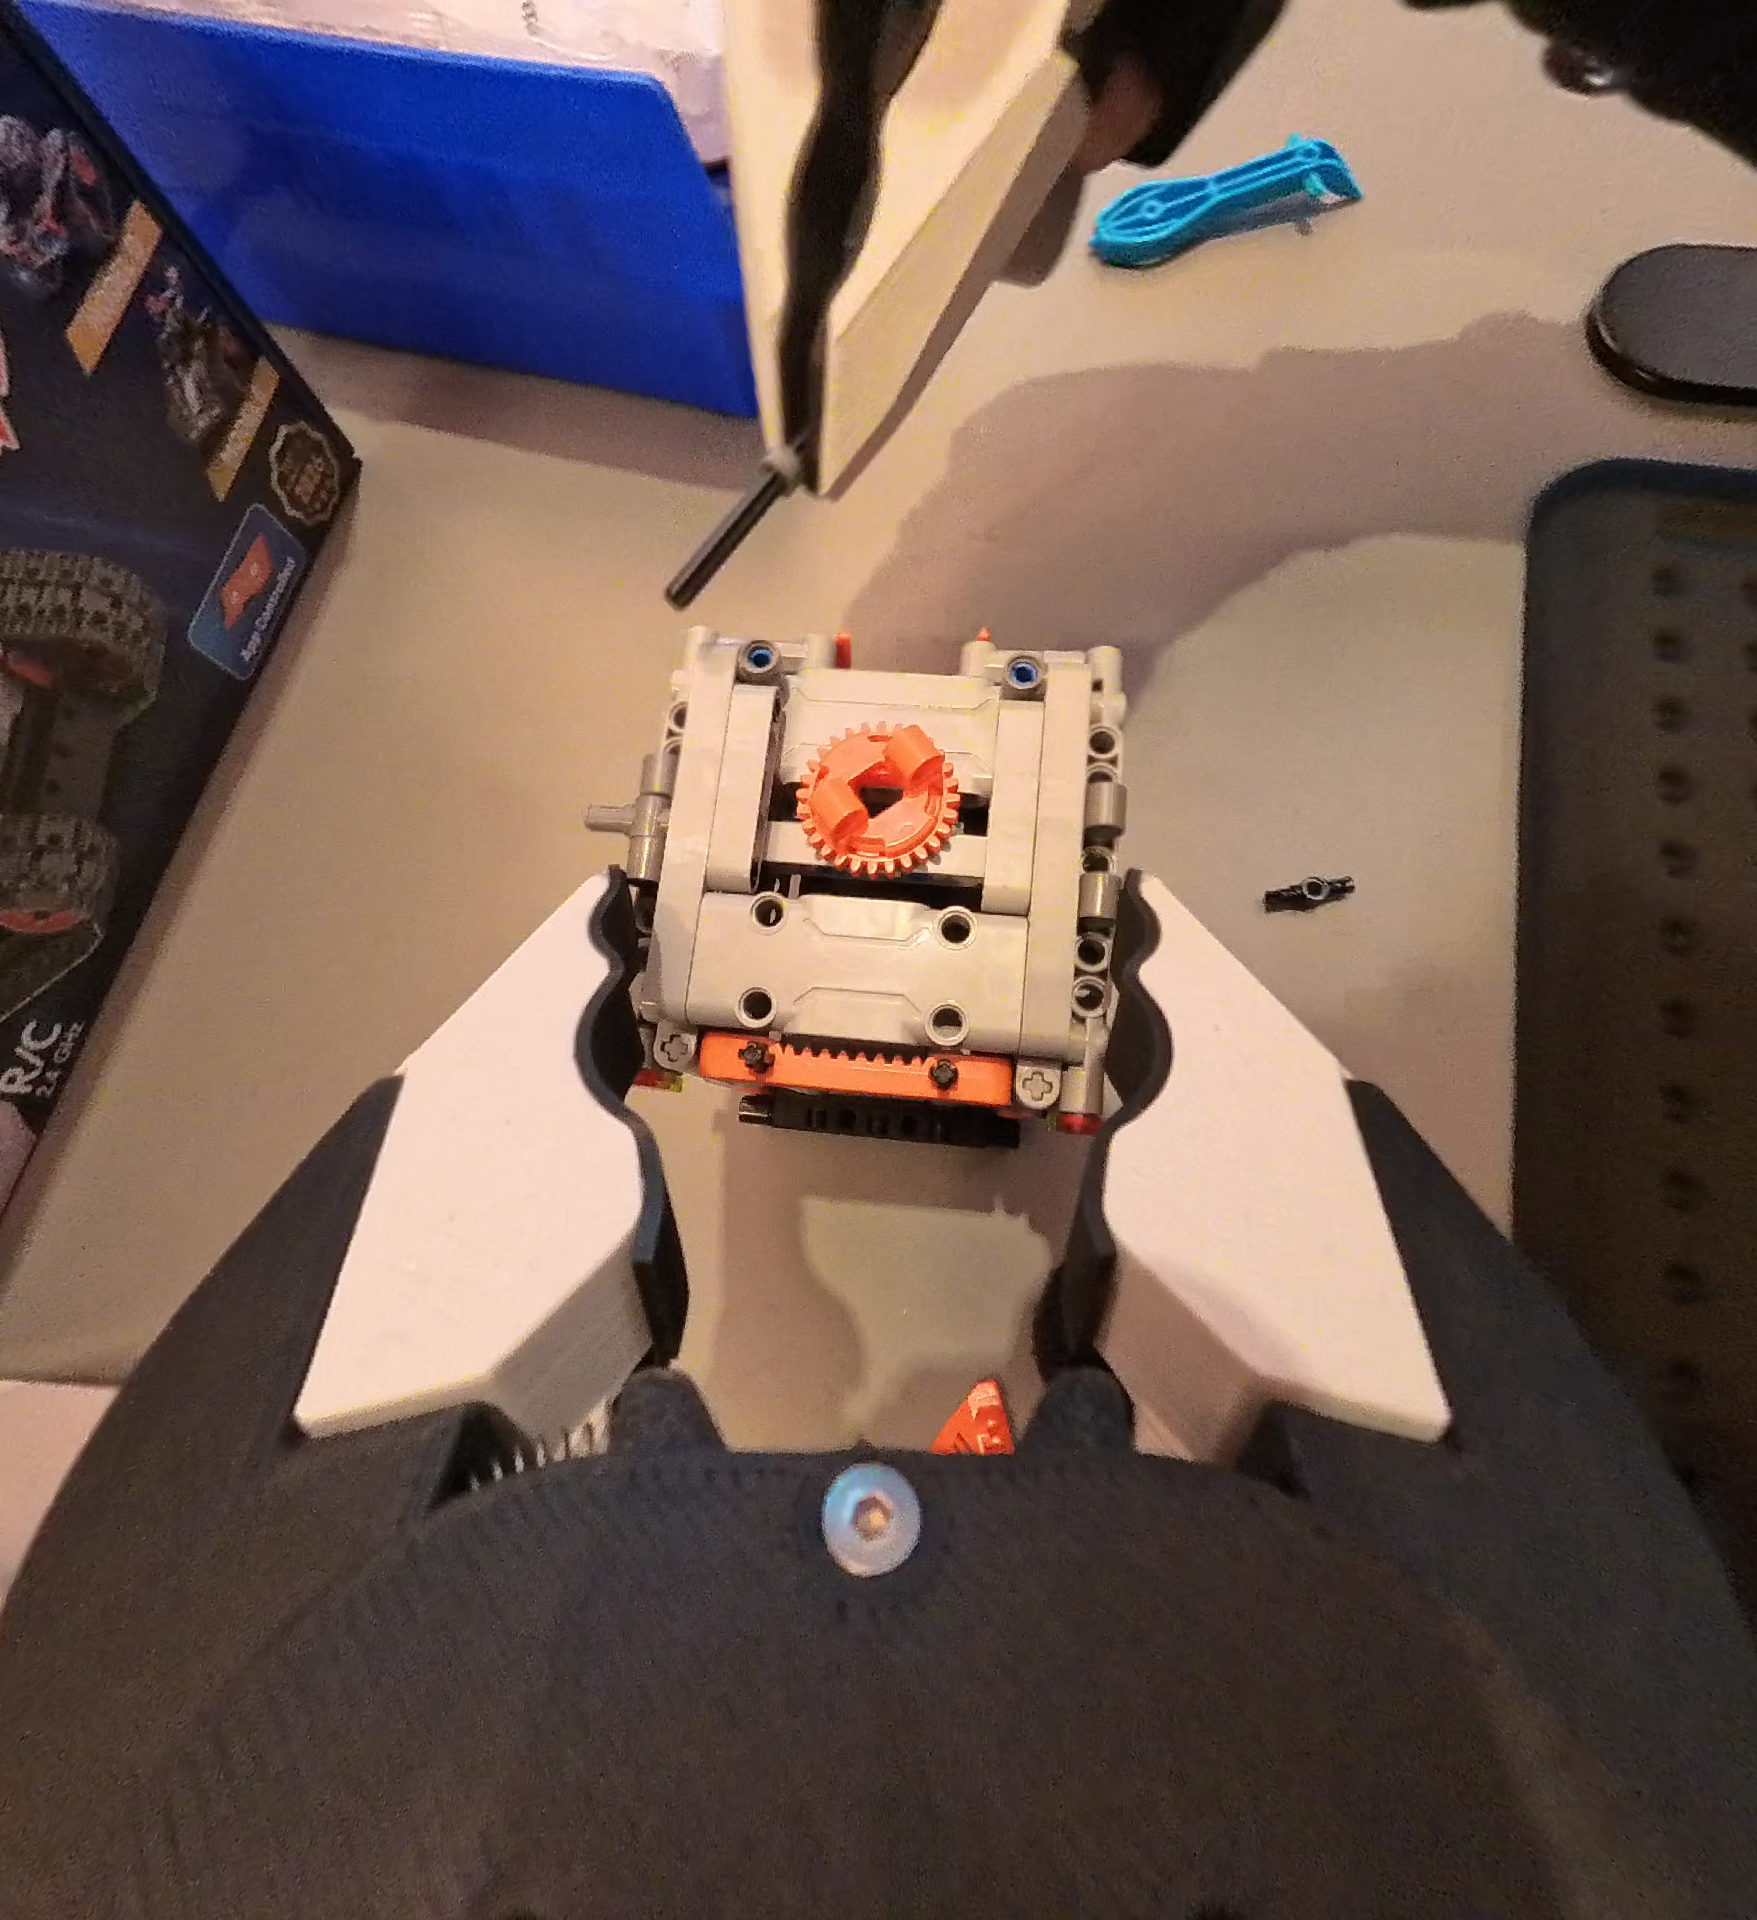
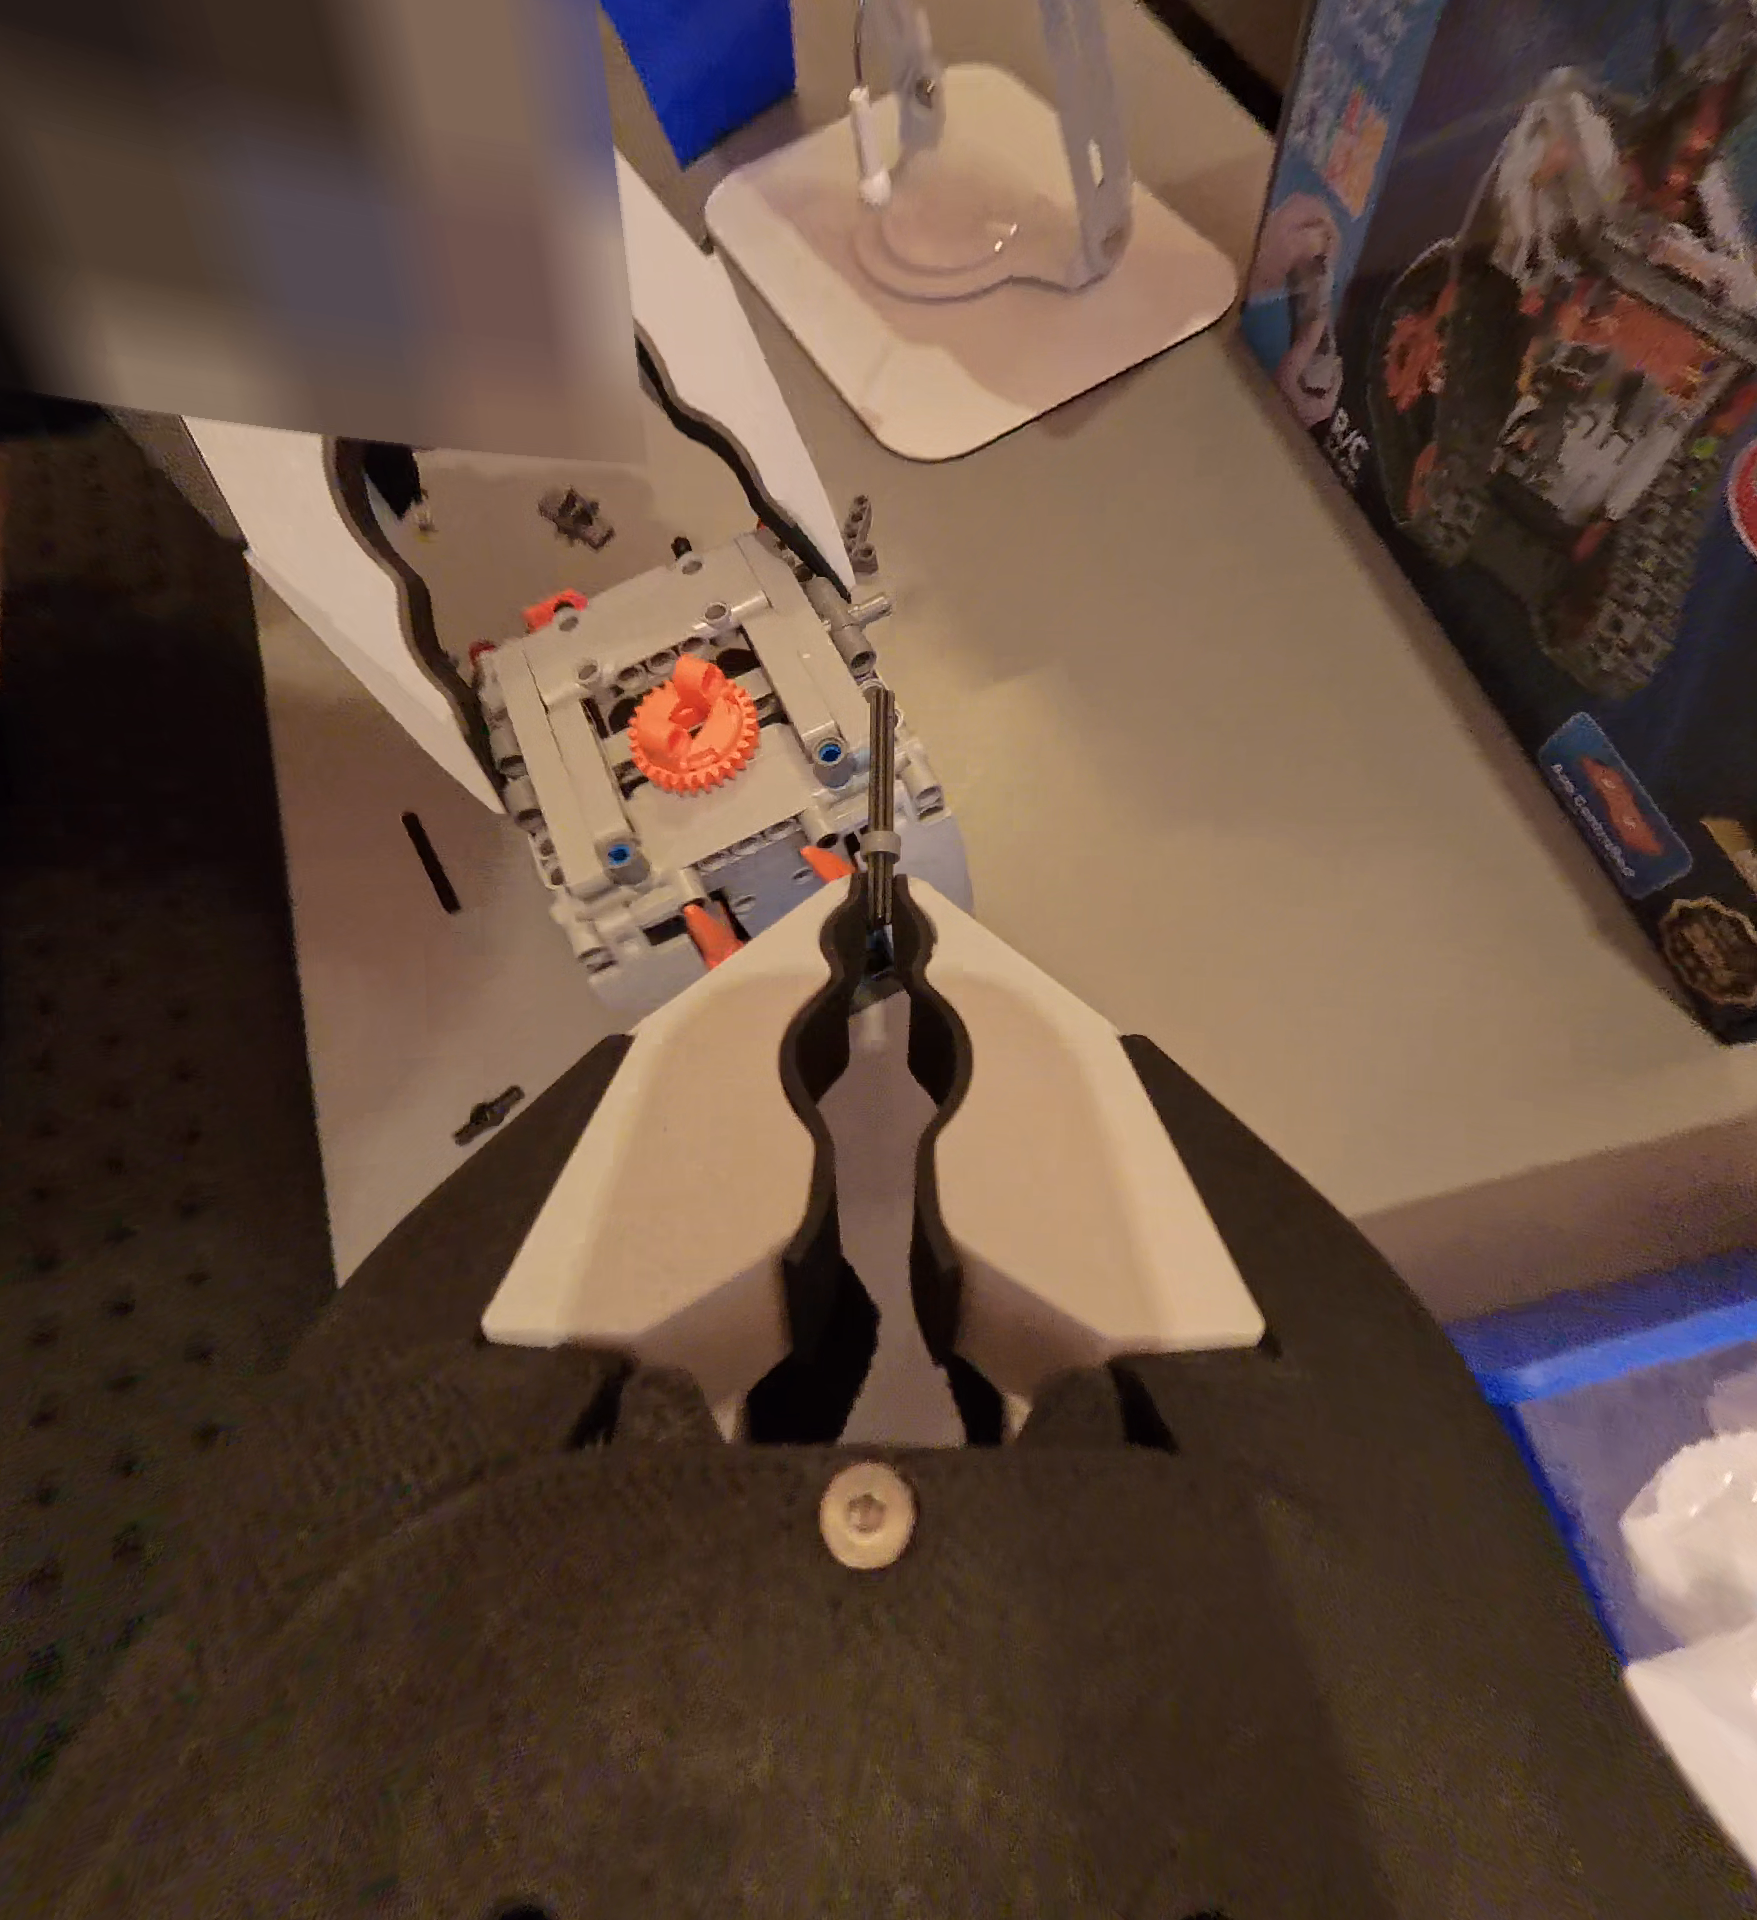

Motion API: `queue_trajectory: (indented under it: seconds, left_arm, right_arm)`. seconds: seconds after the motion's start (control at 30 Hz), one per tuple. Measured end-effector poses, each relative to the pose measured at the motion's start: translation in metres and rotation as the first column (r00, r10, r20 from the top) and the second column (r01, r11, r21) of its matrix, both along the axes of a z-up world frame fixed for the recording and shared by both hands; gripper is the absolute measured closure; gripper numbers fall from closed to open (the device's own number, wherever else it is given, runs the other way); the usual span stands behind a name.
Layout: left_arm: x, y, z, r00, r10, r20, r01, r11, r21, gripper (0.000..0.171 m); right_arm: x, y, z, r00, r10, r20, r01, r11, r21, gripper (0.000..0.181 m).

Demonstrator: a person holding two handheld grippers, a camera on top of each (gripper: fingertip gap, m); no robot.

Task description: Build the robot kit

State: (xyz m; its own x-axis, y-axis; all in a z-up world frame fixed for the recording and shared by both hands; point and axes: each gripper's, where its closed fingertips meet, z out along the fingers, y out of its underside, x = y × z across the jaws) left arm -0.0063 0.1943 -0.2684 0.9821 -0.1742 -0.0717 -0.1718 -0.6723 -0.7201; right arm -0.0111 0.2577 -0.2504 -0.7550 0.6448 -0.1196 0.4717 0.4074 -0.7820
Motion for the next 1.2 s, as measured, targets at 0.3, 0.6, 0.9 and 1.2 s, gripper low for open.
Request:
queue_trajectory:
  seconds: [0.3,0.6,0.9,1.2]
  left_arm:
    - [0.013,-0.004,0.001,0.986,-0.165,0.027,0.165,0.986,0.005,0.083]
    - [0.018,-0.003,0.001,0.983,-0.183,0.034,0.182,0.983,0.014,0.083]
    - [0.021,-0.003,0.001,0.981,-0.188,0.041,0.187,0.982,0.035,0.083]
    - [0.022,-0.002,0.001,0.980,-0.192,0.051,0.190,0.981,0.045,0.083]
  right_arm:
    - [0.007,-0.008,-0.011,0.979,0.197,0.056,-0.201,0.976,0.088,0.181]
    - [0.007,-0.011,-0.011,0.960,0.270,0.069,-0.277,0.953,0.120,0.180]
    - [0.007,-0.016,-0.013,0.959,0.275,0.066,-0.280,0.955,0.096,0.181]
    - [0.008,-0.016,-0.014,0.948,0.299,0.107,-0.314,0.933,0.179,0.180]
